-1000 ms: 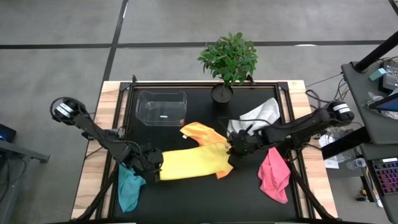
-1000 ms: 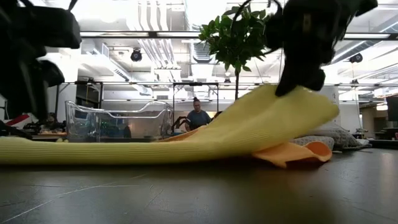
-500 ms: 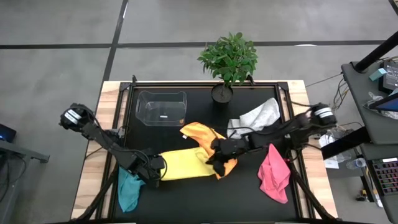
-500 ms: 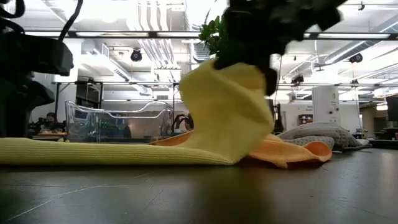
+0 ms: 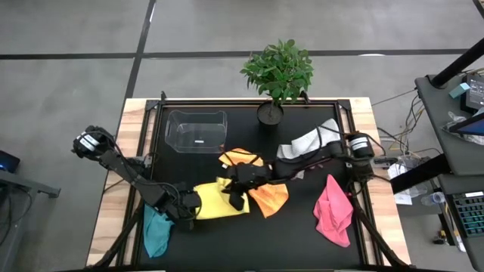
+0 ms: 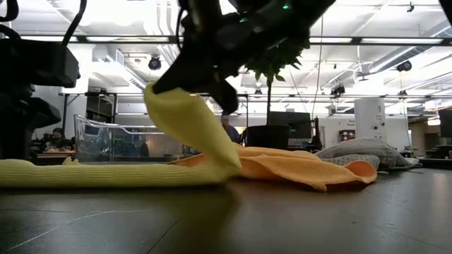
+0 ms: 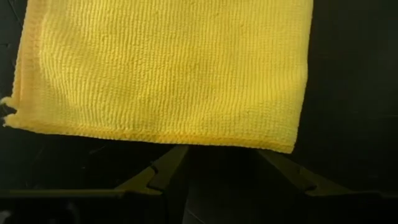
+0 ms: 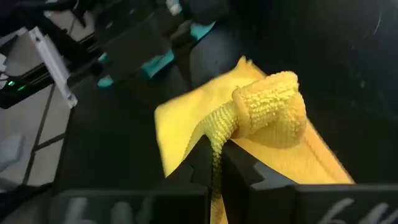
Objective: Fold microfiber towels
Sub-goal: Fold the yellow towel
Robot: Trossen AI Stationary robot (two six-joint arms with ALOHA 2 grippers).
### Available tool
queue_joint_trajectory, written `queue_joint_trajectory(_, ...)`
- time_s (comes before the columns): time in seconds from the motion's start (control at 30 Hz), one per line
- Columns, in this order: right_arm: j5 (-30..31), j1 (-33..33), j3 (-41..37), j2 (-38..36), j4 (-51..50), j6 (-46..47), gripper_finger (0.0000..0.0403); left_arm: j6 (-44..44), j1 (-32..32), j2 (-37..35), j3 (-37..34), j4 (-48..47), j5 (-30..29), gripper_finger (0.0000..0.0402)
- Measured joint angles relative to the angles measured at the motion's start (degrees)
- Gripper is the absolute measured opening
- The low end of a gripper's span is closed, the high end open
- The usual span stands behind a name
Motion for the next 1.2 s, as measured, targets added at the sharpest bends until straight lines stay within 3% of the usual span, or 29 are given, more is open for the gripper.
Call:
queue_joint_trajectory(0.37, -0.02, -0.26, 6.35, 7.75, 1.99, -2.54, 0.0018, -0.75, 0.02, 0.05, -0.21, 0.75, -2.74, 0.0143)
queue_joint_trajectory(0.67, -0.04, -0.32, 8.03, 9.27, 2.81, -4.55, 0.0105, -1.22, 0.04, 0.05, -0.3, 0.97, -4.01, 0.0143)
queue_joint_trajectory(0.93, -0.65, -0.31, 8.01, 6.94, 2.32, -11.72, 0.0167, -0.98, 0.04, -0.93, 0.16, 0.85, -3.6, 0.0143)
queue_joint_trajectory(1.2, -0.79, 0.85, 5.67, -0.35, -6.79, -23.02, 0.0175, -0.87, 0.04, -5.05, 1.93, 0.48, -2.39, 0.0143)
